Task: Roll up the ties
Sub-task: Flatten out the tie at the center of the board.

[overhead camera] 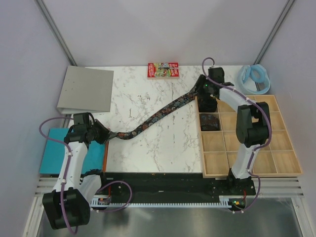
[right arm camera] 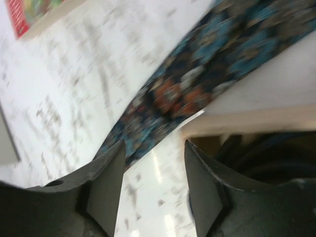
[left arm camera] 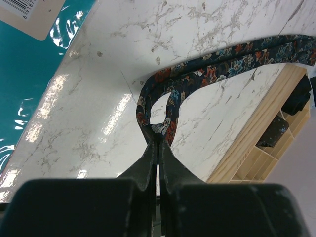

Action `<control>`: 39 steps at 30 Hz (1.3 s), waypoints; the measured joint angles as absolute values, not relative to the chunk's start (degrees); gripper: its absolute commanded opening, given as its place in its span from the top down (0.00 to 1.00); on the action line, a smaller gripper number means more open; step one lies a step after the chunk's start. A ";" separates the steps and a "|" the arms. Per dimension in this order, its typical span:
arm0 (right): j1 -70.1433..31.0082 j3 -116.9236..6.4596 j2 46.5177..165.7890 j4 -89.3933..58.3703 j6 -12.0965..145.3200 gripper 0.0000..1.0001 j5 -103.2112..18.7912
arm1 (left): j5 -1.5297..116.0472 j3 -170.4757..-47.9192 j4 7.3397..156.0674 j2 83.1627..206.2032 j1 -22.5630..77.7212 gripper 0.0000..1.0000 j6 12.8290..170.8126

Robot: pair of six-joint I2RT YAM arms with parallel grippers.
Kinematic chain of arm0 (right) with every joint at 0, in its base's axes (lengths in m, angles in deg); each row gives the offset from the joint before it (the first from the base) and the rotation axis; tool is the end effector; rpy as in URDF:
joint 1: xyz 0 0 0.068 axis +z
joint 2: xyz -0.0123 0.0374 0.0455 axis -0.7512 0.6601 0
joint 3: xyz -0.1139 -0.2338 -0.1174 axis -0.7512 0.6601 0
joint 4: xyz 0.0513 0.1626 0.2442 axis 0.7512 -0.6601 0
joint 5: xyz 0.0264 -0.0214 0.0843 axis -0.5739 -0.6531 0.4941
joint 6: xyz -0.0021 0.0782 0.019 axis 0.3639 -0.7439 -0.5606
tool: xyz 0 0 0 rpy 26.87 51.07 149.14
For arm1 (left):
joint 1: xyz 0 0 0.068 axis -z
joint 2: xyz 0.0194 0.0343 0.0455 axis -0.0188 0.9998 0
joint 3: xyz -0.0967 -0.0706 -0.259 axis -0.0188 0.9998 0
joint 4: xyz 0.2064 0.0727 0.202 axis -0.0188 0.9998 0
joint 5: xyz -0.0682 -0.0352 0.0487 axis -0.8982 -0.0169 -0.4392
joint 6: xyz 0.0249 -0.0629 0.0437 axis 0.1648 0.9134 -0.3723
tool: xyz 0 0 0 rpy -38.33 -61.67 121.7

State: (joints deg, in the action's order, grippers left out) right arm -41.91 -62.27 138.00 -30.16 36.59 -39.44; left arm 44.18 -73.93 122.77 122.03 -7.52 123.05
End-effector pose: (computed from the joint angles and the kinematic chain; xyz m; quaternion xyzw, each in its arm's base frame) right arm 0.4977 0.0719 0.1760 0.2058 0.8991 0.2180 0.3189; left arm 0.2228 0.0081 0.2008 -0.3558 0.8684 -0.2560 0.2319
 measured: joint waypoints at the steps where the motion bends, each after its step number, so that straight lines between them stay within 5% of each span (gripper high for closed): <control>1: -39.18 -60.72 135.77 -30.01 36.65 0.37 -39.59 | 44.18 -73.93 122.75 122.01 -7.59 0.98 123.40; 7: -31.18 -60.15 133.56 -30.62 36.78 0.43 -38.87 | 44.18 -73.58 123.07 120.19 -7.76 0.98 125.19; 13: -25.38 -58.16 132.90 -29.20 33.33 0.73 -39.81 | 46.78 -73.58 126.31 114.53 -7.81 0.98 125.91; 23: 2.51 -54.86 136.75 -15.78 19.65 0.81 -34.98 | 49.23 -71.53 130.05 111.21 -7.83 0.98 127.79; 39: 7.75 -62.36 146.80 -9.81 12.30 0.84 -33.99 | 49.51 -71.49 129.98 112.56 -7.85 0.98 128.16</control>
